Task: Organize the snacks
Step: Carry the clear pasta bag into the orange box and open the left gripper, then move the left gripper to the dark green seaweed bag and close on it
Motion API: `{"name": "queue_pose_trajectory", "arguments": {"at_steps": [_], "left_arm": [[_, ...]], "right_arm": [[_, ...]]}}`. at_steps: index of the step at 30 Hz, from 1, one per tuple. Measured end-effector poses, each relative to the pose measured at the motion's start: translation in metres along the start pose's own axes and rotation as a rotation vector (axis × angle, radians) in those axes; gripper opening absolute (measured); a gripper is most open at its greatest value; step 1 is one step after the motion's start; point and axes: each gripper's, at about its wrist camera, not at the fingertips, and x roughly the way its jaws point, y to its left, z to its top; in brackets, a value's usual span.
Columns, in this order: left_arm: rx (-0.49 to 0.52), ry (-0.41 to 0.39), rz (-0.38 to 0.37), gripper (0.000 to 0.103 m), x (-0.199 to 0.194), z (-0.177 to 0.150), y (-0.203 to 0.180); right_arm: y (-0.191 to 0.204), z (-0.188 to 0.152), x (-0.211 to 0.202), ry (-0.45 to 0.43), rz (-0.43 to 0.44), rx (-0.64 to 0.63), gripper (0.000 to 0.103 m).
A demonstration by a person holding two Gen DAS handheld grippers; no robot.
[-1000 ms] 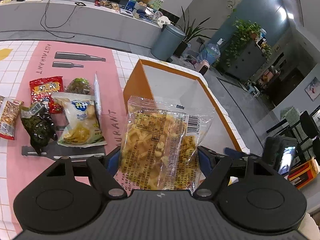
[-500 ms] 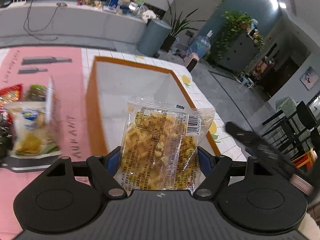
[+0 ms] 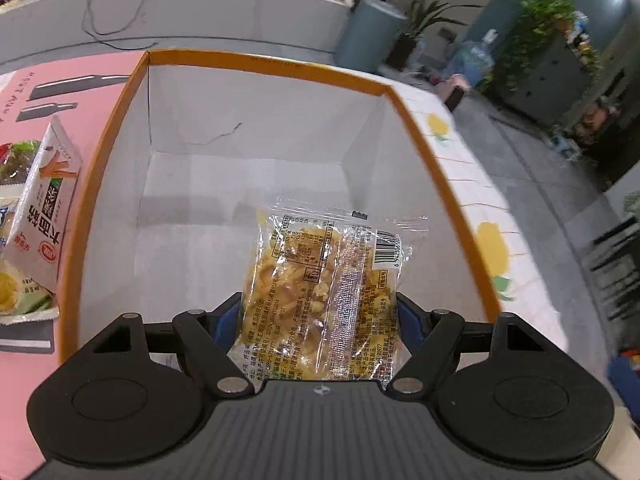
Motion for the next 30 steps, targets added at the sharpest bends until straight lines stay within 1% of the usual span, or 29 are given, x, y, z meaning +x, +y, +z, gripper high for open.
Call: {"name": "queue_pose_trajectory", "arguments": {"at_steps": [2, 4, 5, 8, 11, 13, 15, 18, 21, 24, 27, 30], "left_arm": [[-0.005, -0.01, 0.058, 0.088, 0.005, 0.001, -0.002], [-0.01, -0.002, 0.08, 0.088, 0.006, 0.001, -0.003], [-0.016, 0.006, 0.079, 0.088, 0.006, 0.001, -0.003], [-0.011, 0.043, 0.077, 0.093, 0.007, 0.001, -0.005], [-0.008, 0.064, 0.038, 0.094, 0.006, -0.001, -0.002], [-0.014, 0.04, 0.021, 0.097, -0.002, -0.003, 0.001], [-0.015, 0.008, 0.025, 0.098, -0.01, -0.001, 0.001], [-0.009, 0.004, 0.027, 0.098, -0.018, 0.002, -0.001], [0.0, -0.004, -0.003, 0.098, -0.034, 0.001, 0.001], [0.038, -0.019, -0.019, 0.098, -0.055, -0.002, 0.004], [0.076, -0.058, -0.023, 0.098, -0.082, -0.008, 0.011], [0.076, -0.098, -0.014, 0.098, -0.106, -0.013, 0.018]], "right_arm": [[-0.003, 0.0, 0.002, 0.001, -0.003, 0.007, 0.1], [-0.004, 0.0, 0.002, 0.008, 0.004, 0.012, 0.1], [-0.003, -0.001, 0.001, 0.01, 0.01, 0.012, 0.1], [-0.003, -0.002, 0.001, 0.02, 0.02, 0.014, 0.1], [-0.003, -0.003, 0.001, 0.033, 0.02, 0.038, 0.1], [-0.004, -0.003, 0.002, 0.043, 0.037, 0.06, 0.1], [-0.004, -0.004, 0.001, 0.049, 0.056, 0.078, 0.1], [-0.003, -0.004, 0.0, 0.049, 0.072, 0.087, 0.1], [0.002, -0.004, 0.0, 0.047, 0.067, 0.069, 0.1], [0.006, -0.004, 0.0, 0.048, 0.073, 0.052, 0.1], [0.014, -0.005, -0.002, 0.045, 0.088, 0.021, 0.1], [0.025, -0.008, -0.004, 0.044, 0.122, -0.021, 0.1]]}}
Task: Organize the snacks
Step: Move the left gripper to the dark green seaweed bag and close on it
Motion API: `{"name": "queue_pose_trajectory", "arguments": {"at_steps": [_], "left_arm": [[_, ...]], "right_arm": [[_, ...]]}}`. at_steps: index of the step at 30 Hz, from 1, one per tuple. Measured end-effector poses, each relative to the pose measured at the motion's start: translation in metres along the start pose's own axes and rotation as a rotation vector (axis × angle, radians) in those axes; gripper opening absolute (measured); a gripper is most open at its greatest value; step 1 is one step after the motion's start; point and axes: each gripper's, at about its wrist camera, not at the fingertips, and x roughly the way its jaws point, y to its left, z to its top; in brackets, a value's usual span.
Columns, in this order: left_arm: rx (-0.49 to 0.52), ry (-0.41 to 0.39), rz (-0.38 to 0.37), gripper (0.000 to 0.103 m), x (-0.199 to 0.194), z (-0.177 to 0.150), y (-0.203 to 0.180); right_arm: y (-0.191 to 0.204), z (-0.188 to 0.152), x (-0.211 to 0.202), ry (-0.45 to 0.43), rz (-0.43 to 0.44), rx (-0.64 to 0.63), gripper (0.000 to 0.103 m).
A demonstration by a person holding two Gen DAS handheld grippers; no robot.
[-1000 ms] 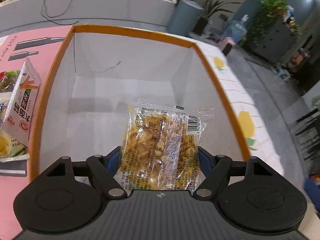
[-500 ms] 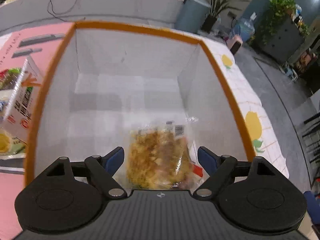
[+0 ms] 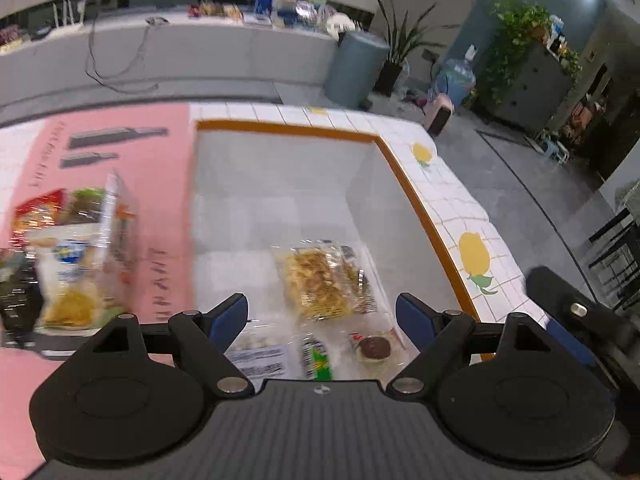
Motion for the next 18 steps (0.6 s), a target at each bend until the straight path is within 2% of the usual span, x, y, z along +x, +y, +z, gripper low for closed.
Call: {"name": "queue_pose_trajectory", "arguments": {"at_steps": [7, 18], "left_arm": [[0.015, -0.079, 0.044, 0.098, -0.055, -0.003, 0.024], [-0.048, -0.142, 0.139, 0.098, -0.108, -0.029, 0.084]], "right_arm": [[0.037, -0.015, 0.004, 0.03, 0.203, -0.067, 0.099], [0.093, -0.045, 0.001, -0.012, 0.33, -0.253, 0.099]]}}
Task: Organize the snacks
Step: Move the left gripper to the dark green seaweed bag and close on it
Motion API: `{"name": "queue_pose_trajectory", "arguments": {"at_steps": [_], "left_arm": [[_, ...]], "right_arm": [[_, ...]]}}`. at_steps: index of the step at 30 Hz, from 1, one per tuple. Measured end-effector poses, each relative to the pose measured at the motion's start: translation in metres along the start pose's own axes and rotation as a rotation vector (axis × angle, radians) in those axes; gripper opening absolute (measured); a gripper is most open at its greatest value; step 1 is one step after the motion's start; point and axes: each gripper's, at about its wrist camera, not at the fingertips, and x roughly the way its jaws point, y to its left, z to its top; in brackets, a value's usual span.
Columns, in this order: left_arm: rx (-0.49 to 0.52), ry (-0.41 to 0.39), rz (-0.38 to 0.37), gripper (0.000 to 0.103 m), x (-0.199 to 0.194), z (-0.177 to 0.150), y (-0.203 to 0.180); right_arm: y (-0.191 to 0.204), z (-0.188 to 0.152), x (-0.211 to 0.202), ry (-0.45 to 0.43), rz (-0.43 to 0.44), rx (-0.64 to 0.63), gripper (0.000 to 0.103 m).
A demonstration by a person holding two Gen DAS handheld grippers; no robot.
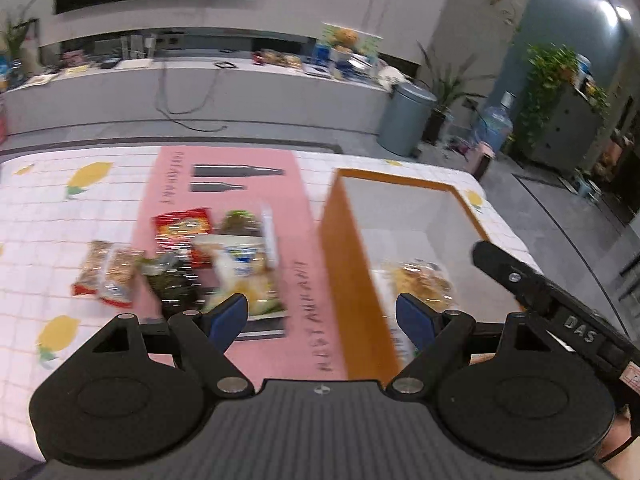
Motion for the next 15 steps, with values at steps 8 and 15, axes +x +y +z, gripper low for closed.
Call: {"name": "queue_pose_trajectory", "arguments": {"at_steps": [8, 15], "left_arm": [[-0.167, -0.032, 0.095, 0.098, -0.01, -0.013, 0.075], [-0.122, -0.038, 0.182, 0.098, 0.02, -0.028, 0.11]], "right_arm": [[0.026, -0.021, 0.016, -0.024, 0.054, 0.017, 0.1], [0.059, -0.041, 0.036, 0.037, 0.092, -0.031, 0.1]]}}
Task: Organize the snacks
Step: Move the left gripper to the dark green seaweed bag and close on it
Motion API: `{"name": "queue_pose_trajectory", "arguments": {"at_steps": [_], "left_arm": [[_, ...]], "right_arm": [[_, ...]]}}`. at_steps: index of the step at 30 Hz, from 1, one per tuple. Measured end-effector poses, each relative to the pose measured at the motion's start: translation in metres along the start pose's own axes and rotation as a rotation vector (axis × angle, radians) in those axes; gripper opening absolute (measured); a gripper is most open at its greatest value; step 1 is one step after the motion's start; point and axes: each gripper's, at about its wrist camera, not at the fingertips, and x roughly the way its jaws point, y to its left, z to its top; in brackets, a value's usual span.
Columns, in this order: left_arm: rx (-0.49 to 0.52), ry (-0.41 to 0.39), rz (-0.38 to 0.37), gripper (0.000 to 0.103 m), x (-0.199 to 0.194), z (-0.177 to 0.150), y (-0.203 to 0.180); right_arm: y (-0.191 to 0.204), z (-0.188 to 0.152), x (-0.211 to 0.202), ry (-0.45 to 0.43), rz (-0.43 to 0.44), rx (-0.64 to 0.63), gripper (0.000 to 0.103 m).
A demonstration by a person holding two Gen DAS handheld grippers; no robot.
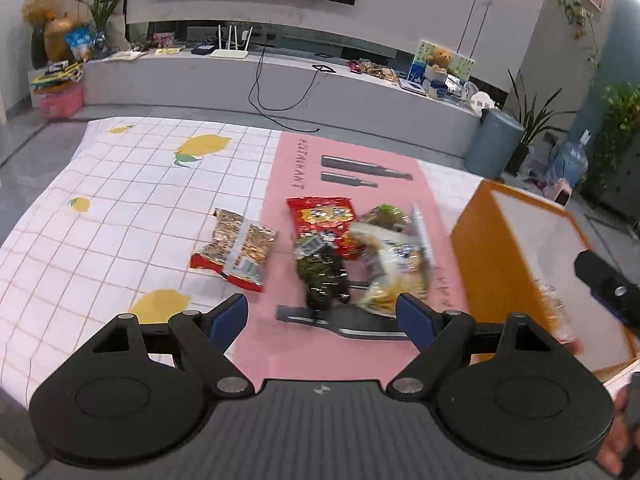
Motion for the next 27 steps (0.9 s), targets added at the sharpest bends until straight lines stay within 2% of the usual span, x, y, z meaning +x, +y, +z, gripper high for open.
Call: {"name": "queue_pose_trajectory", "arguments": {"at_steps": [2, 5, 10, 12, 16, 21, 23, 25, 26, 27], "left_arm": [[0.004, -0.002, 0.004, 0.098, 0.013, -0.004, 0.012], [0.01, 0.011, -0.041, 0.097, 0.038, -0.008, 0.024], [-0.051, 0.1, -0.039, 0.087, 0.086, -0.006, 0.031], [-0.105, 0.149, -0.049, 0.076, 0.105, -0.003, 0.033], [-0.198, 0.188, -0.11, 0.076, 0.128, 0.0, 0.033], [-0.198, 0.213, -0.109, 0.076, 0.148, 0.006, 0.029], [-0.181, 0.191, -0.094, 0.075, 0.149, 0.005, 0.026], [-0.153, 0.183, -0.065, 0.065, 0.149, 0.006, 0.021], [-0.133, 0.181, -0.047, 0.051, 0.148, 0.005, 0.018], [-0.116, 0.18, -0.036, 0.045, 0.148, 0.005, 0.016]], "right_arm": [[0.007, -0.005, 0.006, 0.019, 0.008, -0.015, 0.1], [0.018, -0.013, 0.014, 0.054, 0.028, -0.042, 0.099], [0.033, -0.021, 0.025, 0.086, 0.036, -0.138, 0.099], [0.034, -0.022, 0.029, 0.102, 0.05, -0.134, 0.1], [0.029, -0.024, 0.032, 0.122, 0.049, -0.099, 0.1], [0.025, -0.022, 0.035, 0.122, 0.03, -0.079, 0.099], [0.023, -0.02, 0.034, 0.118, 0.026, -0.081, 0.099], [0.022, -0.019, 0.034, 0.113, 0.018, -0.078, 0.099], [0.021, -0.019, 0.034, 0.112, 0.017, -0.074, 0.1], [0.021, -0.018, 0.035, 0.112, 0.016, -0.068, 0.1]]}}
